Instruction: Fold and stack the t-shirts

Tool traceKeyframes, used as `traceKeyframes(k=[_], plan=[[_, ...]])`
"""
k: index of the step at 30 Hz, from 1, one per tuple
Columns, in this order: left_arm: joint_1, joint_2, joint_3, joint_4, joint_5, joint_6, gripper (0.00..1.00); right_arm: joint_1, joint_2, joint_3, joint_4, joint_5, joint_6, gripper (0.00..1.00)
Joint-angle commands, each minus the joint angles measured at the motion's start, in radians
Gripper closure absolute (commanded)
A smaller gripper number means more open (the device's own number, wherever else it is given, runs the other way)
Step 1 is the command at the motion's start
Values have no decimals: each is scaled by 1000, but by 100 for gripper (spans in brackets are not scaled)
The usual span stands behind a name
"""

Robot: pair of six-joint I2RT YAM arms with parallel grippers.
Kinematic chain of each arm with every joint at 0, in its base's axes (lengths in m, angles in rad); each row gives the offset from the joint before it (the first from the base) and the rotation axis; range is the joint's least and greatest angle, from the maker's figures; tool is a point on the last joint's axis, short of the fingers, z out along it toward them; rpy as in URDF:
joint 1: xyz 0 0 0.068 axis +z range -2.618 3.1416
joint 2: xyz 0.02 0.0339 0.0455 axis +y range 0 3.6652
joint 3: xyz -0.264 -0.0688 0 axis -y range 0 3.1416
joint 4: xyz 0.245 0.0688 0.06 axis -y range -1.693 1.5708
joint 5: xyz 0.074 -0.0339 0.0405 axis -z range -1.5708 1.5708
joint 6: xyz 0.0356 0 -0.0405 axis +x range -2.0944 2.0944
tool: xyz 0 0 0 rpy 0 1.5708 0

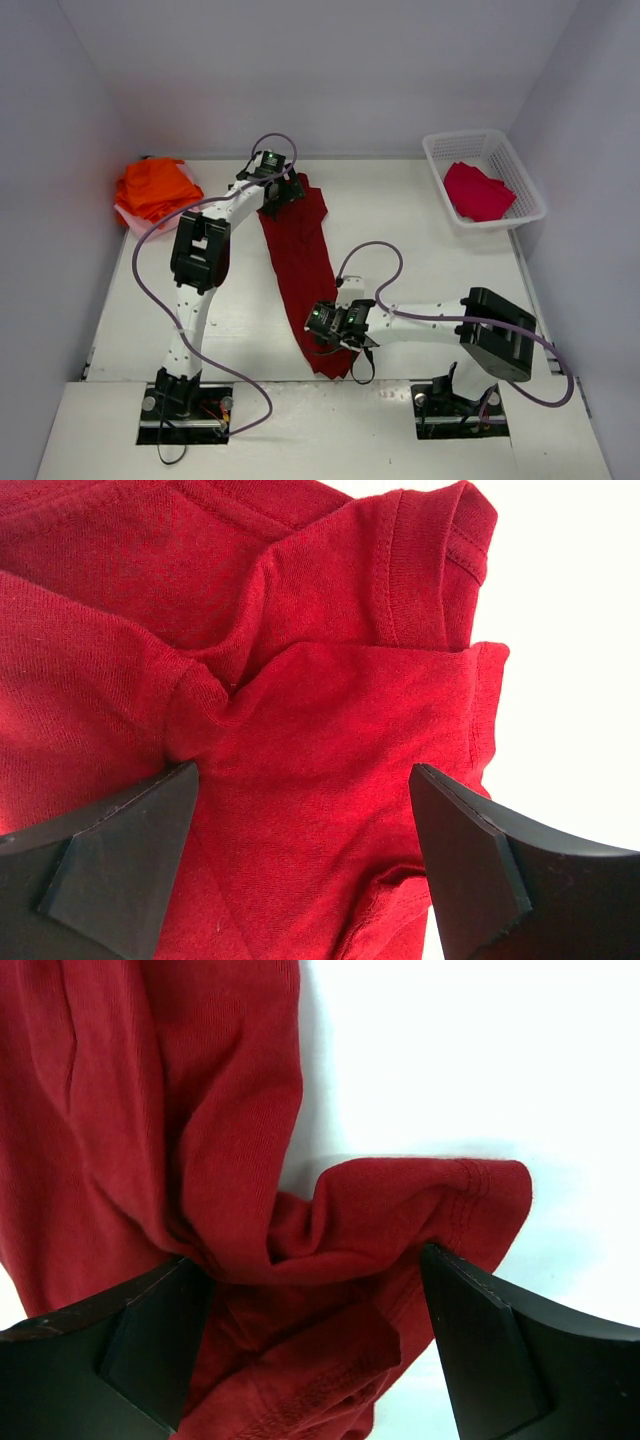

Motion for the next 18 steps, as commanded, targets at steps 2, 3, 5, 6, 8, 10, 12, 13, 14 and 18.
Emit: traceKeyframes(k=[2,3,5,6,8,10,12,13,14,18], plan=[[4,-67,-9,-42,5,30,18,55,27,-8,-73,-32,67,21],[5,-70,-10,-45,5,31,18,62,33,-5,-73,-32,73,21],[5,-76,-10,-49,3,39,18,83,39,-1,-75,-31,82,21],[8,-78,-10,-50,2,41,18,89,47,8,-73,-31,88,21],[8,-84,-9,-52,2,41,18,109,68,24,-73,-23,91,21],[8,-84,-6,-52,2,41,18,123,90,59,-73,-20,91,21],[8,-84,-4,-50,8,41,18,143,133,88,-73,-18,82,21],[8,-85,-7,-50,8,42,18,148,150,115,-73,-17,77,21],[8,-87,-9,-49,8,42,18,151,183,131,-75,-17,71,21],[8,-104,-41,-36,15,50,18,152,252,200,-73,0,27,21]])
